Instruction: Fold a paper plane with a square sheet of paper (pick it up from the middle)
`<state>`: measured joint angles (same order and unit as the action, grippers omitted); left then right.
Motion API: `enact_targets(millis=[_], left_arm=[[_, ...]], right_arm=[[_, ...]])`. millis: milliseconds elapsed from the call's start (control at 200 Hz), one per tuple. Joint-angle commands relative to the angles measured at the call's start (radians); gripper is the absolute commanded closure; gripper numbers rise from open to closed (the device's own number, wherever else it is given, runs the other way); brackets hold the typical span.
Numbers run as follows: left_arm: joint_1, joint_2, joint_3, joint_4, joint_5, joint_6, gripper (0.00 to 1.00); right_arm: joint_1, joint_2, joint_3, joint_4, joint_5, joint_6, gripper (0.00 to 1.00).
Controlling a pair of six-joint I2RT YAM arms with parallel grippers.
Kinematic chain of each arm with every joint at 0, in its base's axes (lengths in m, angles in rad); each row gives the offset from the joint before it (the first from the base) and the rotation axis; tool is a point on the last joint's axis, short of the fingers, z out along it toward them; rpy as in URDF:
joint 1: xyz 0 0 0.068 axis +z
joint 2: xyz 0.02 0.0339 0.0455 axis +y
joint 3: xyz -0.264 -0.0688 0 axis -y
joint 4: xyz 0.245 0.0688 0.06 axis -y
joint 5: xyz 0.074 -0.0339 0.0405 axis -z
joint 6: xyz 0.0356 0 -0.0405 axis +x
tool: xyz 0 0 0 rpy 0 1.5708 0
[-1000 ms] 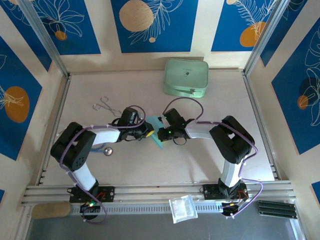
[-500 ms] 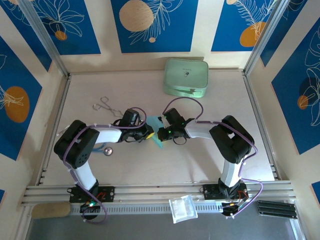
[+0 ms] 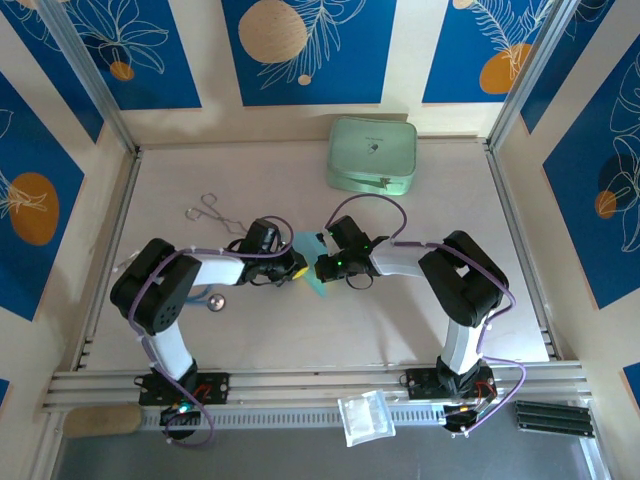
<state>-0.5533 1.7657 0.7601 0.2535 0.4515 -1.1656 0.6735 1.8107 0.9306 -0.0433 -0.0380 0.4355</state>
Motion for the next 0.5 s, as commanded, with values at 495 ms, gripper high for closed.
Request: enact_targets(millis=[495], left_arm=[[-0.010, 0.034, -0.015, -0.008, -0.011, 0.034, 0.90]], right_arm=[[-0.011, 0.052, -0.004, -0.098, 0.024, 0.010, 1.00]])
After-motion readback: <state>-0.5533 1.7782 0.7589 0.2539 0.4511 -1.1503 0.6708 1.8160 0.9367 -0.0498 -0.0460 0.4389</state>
